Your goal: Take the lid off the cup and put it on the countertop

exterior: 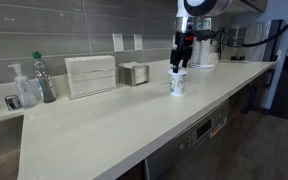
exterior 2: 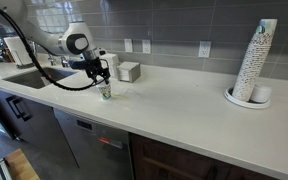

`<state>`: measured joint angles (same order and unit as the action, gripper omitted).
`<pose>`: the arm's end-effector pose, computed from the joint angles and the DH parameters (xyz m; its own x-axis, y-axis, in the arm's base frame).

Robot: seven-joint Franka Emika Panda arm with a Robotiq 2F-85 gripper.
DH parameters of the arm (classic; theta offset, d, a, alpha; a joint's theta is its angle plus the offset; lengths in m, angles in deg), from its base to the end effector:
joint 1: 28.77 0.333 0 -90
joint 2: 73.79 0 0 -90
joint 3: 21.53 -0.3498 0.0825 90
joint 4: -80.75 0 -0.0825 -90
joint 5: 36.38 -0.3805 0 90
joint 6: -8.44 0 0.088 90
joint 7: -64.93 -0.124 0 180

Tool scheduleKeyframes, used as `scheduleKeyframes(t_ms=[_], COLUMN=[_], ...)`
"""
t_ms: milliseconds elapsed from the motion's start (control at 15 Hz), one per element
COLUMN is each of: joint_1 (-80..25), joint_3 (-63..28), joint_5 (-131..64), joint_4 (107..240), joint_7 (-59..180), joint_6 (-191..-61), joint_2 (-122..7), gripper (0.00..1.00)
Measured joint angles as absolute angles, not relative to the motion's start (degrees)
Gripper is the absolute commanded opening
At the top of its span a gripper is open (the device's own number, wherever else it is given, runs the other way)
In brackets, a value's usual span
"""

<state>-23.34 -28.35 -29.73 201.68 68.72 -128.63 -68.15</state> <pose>0.5679 0.1197 0.4071 0.9201 0.3509 0.1742 0.3393 -0.9360 0.0932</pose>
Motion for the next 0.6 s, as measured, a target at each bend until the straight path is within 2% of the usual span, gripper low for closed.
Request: scheduleKeyframes(t_ms=[267,400,533,600], joint_1=[-23.34,-23.34,-23.34,-23.34], joint_3=[-28.35,-28.34,-28.35,-28.35], joint_5=[-29.73,-29.73,-29.78,-29.82], joint_4=[201.34,201.29,201.02,200.81], joint_7=[68.72,68.72,68.72,68.7], joint_6=[-128.63,-128.63,-128.63,-128.63], joint_2=[-68.09,-68.09,-68.1,-68.13], gripper=[0.88,0.83,0.69,0.7])
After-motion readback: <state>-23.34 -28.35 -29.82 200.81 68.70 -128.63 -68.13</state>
